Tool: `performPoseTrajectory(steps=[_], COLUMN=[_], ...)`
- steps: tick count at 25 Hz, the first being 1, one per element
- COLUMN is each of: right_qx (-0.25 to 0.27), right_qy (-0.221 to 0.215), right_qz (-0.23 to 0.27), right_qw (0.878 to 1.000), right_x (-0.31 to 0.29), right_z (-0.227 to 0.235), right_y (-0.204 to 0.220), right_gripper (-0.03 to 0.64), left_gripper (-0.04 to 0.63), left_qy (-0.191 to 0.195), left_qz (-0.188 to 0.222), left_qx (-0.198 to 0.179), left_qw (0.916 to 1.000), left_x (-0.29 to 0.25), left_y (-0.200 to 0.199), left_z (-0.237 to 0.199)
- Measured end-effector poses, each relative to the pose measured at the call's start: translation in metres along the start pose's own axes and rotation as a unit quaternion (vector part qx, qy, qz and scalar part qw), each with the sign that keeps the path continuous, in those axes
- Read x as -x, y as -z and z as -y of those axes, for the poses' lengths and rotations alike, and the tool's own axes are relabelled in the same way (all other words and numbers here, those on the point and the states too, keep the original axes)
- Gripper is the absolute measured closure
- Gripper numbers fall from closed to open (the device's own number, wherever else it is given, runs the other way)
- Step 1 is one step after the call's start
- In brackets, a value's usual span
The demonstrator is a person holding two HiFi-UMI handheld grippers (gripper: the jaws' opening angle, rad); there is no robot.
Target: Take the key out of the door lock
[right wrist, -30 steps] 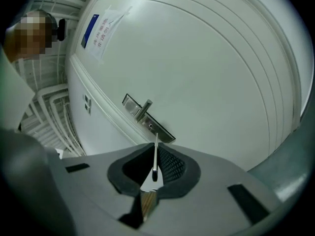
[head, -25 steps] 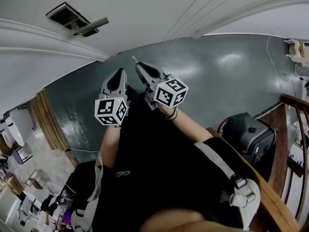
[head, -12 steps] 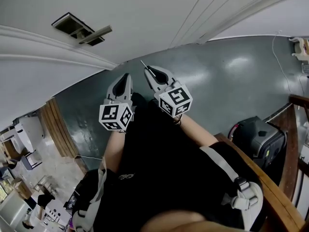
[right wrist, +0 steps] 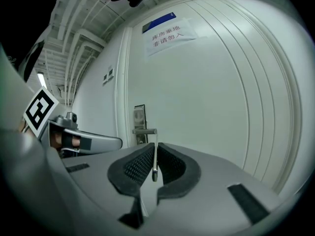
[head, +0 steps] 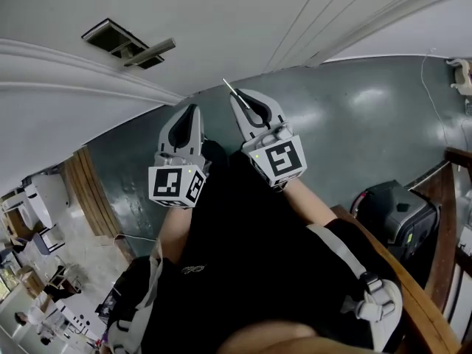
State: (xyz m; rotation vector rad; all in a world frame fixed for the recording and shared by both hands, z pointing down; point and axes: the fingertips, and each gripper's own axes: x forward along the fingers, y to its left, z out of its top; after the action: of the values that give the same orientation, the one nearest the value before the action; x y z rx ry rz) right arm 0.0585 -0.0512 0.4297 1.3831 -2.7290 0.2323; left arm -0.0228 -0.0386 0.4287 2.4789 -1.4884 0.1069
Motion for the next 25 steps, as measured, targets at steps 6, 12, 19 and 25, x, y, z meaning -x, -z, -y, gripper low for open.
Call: performPoseTrajectory(steps=[6, 12, 19, 25], right_qx=[0.022, 0.026, 0.035, 0.036], right_qy=[0.014, 0.018, 0.012, 0.006], right_qz=[0.027, 0.037, 0.035, 0.039], right_qw=[0.999, 0.999, 0.999, 0.999], right_x=[0.005, 0.005, 0.002, -0.001], right_z=[0.01, 0.015, 0.012, 0.015], right_y=[-0.026, -0.033, -0.037, -0.041], right_gripper=[0.586, 0.586, 0.586, 0.586], left_gripper=[0.568, 0.568, 0.568, 0.568], left_qy=[-0.001, -0.003, -0.012, -0.015], left_qz=[0.038, 0.048, 0.052, 0.062], left_qx=[-0.027, -0.037, -0.026, -0.023], left_qw=[0.9989, 0.9982, 0.9982, 0.9977], left_x=[-0.003, -0.008, -0.007, -0.013], left_y=[-0.034, -0.037, -0.04, -0.043], left_z=[0.011, 0.013, 0.008, 0.007])
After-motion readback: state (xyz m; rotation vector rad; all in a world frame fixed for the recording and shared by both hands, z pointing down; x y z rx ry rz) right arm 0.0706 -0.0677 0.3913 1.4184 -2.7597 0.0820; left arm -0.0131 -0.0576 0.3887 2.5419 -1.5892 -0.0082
